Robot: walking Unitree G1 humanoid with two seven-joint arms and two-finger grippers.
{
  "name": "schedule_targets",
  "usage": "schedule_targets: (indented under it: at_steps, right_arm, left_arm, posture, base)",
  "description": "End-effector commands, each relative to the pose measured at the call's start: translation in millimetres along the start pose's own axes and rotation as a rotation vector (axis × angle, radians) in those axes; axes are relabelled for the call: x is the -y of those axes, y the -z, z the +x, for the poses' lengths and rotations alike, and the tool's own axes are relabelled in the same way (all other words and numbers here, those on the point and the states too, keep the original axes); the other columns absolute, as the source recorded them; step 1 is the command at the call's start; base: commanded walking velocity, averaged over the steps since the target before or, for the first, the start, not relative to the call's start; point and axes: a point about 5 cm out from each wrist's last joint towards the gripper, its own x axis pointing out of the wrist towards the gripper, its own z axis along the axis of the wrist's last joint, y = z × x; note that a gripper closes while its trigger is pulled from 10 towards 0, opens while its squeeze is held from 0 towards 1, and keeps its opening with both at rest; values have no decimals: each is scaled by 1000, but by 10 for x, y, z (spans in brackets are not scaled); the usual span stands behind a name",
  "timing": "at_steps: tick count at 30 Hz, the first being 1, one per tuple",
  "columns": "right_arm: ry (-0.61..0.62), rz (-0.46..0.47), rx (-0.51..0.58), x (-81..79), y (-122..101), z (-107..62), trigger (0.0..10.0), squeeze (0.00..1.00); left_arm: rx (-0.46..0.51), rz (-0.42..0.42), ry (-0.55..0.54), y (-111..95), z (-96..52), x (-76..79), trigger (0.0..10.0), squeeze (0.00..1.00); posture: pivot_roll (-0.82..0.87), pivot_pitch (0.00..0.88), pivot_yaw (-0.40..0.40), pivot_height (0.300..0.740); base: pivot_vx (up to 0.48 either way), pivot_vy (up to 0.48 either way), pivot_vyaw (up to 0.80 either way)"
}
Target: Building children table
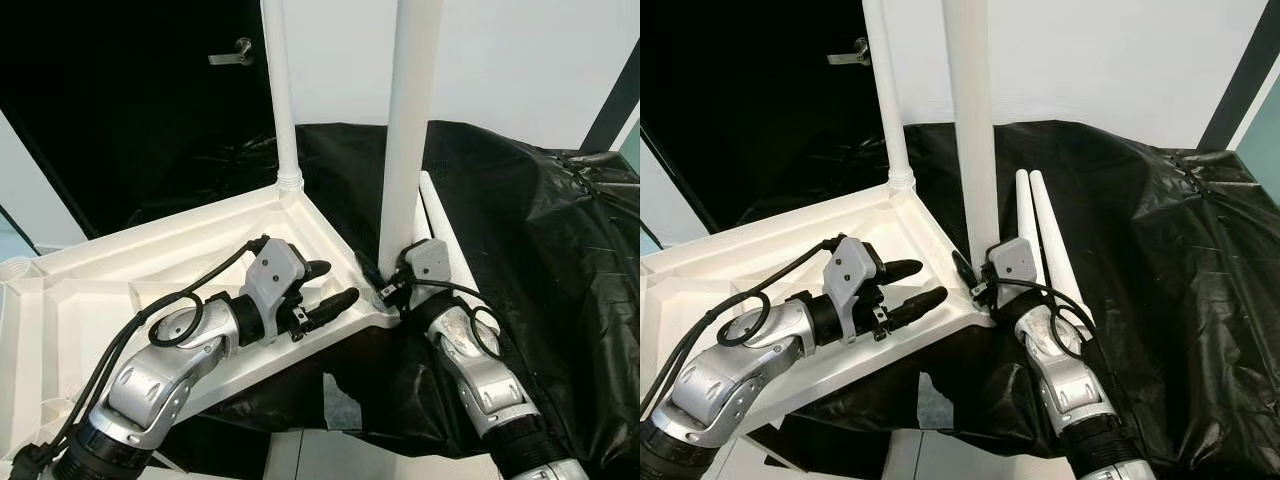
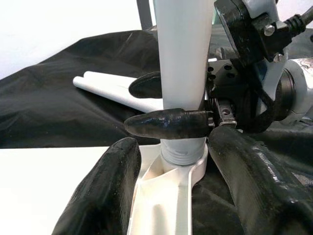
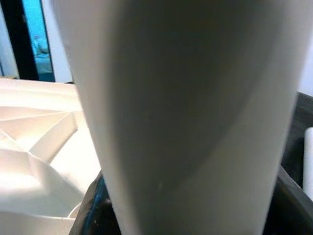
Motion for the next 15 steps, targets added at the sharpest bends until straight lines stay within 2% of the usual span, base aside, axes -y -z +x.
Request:
schedule_targets:
  at_steps: [1,7,15]
  right_arm:
    - [-65,59,-175,-154,356,-132,10000,0]
    - [-81,171,-209,-186,392,-122,10000,0]
    - [-77,218,-227,-162,410,-107,10000,0]
  left_arm:
    - [2,21,90,-52,-19,23,10000,0]
    - [4,24,89,-68,-23,14,10000,0]
    - [3,25,85,-77,-27,11,10000,0]
  posture:
    - [90,0,32,740]
    - [92,0,32,740]
    - [94,0,31,740]
  base:
    - [0,0,0]
    - [0,0,0]
    - [0,0,0]
